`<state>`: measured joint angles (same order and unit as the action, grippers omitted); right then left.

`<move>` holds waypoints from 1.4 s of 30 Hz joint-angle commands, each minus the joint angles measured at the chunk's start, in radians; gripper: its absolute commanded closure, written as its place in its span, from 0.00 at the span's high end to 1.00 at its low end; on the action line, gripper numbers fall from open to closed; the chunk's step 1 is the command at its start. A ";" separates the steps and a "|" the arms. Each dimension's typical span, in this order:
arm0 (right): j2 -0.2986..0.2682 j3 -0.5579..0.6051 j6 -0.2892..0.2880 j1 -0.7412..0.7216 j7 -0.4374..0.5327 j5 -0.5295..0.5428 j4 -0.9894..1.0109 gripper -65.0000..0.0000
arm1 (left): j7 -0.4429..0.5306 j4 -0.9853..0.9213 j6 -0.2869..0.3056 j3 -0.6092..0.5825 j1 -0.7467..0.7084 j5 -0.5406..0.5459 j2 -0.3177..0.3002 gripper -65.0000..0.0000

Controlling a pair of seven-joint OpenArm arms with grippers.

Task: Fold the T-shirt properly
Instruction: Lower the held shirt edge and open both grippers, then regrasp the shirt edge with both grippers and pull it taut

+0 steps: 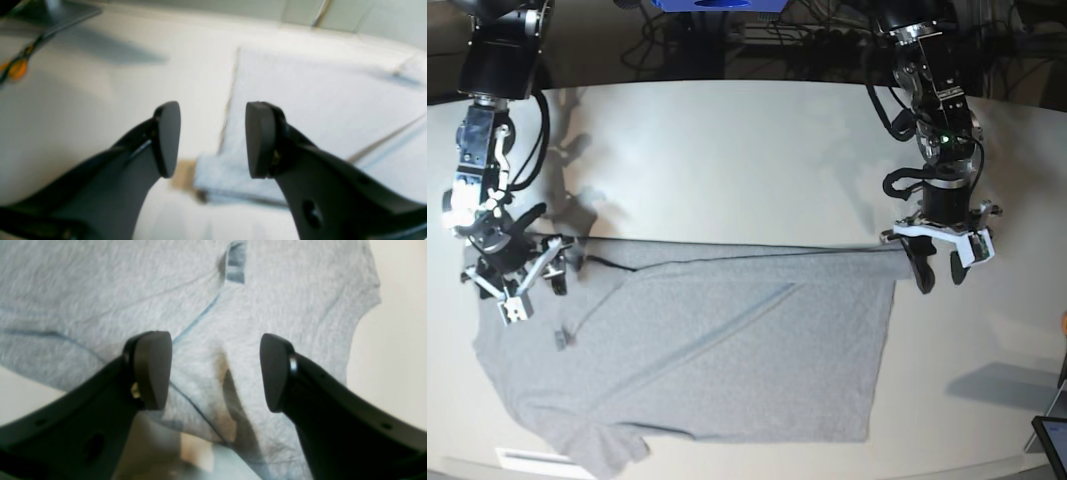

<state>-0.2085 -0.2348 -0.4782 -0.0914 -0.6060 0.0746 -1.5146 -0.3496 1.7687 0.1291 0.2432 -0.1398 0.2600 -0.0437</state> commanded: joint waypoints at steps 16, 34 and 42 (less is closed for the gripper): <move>-0.018 -0.010 0.009 -0.047 0.070 -0.045 0.138 0.62 | 0.037 -0.246 0.002 -0.064 0.151 -0.084 -0.025 0.46; -0.021 -0.010 0.011 -0.003 0.064 -0.046 0.210 0.62 | 0.037 -0.444 0.002 -0.156 0.141 -0.083 -0.068 0.46; -0.021 -0.010 0.011 0.031 0.064 -0.046 0.205 0.62 | 0.037 -0.436 0.002 -0.160 0.101 -0.083 -0.068 0.46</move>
<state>-0.2176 -0.2420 -0.4595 -0.0673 -0.4961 0.0532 -1.3056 -0.2680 1.3293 0.1287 0.0864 -0.0330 0.1875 -0.1085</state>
